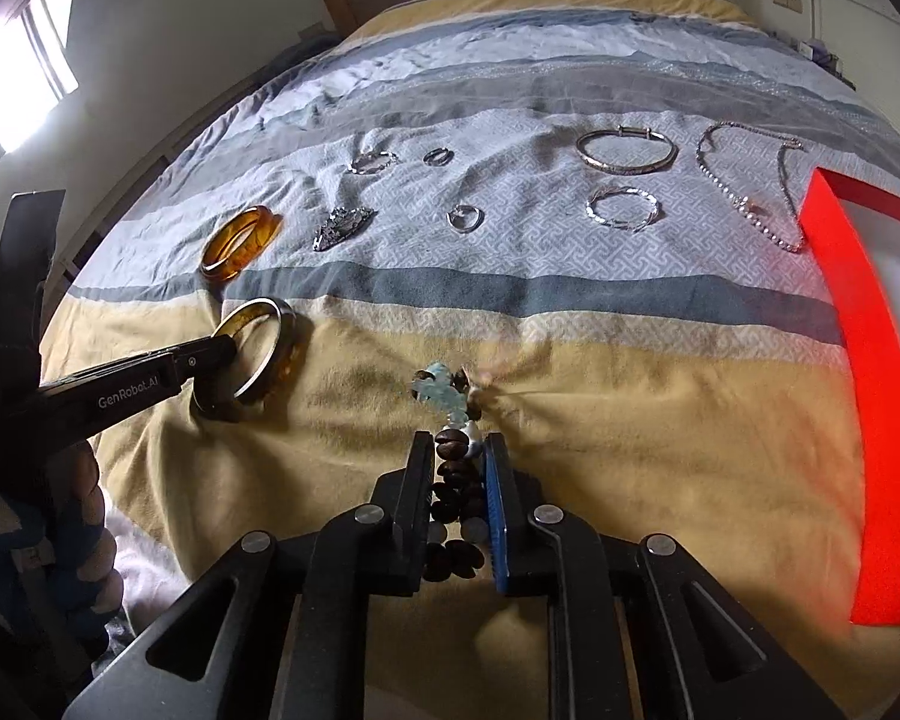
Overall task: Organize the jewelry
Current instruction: 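Grasp the beaded bracelet with the right tool while the left tool grasps the dark bangle, then carry both items into the red box and open both tools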
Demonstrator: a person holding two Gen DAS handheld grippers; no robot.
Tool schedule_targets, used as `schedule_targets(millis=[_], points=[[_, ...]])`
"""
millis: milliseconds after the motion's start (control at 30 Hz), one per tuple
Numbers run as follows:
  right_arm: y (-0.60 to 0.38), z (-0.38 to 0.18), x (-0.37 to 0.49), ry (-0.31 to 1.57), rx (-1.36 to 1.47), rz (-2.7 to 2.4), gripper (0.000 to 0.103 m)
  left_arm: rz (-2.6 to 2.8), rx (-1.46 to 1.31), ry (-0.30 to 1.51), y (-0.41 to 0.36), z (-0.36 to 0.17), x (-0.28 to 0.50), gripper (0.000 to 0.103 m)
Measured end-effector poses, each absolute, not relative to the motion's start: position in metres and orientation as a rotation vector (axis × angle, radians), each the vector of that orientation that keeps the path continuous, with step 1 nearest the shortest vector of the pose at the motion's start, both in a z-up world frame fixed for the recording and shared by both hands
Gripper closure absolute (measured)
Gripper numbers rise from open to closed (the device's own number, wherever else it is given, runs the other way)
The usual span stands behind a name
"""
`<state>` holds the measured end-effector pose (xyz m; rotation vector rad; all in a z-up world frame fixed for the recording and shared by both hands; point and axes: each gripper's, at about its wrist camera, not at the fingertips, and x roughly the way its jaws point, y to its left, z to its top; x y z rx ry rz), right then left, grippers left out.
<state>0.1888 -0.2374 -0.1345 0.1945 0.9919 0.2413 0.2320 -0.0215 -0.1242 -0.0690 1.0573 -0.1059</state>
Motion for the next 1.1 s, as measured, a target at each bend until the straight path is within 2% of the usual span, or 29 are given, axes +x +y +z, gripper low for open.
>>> schedule_targets(millis=[133,500,867,1100], points=[[-0.245,-0.111,0.174,0.943,0.197,0.236,0.091,-0.128,-0.074,1.034,-0.028,-0.109,0.218,0.095],[-0.29,-0.057,0.133,0.827,0.21,0.196,0.095,-0.218,-0.064,0.961,-0.076,-0.057,0.187,0.095],[-0.38,-0.01,0.117,0.719,0.223,0.095,0.095,-0.401,-0.041,0.92,-0.176,-0.017,0.184,0.095],[-0.444,-0.009,0.123,0.714,0.209,-0.014,0.095,-0.535,0.041,0.906,-0.27,-0.016,0.195,0.095]])
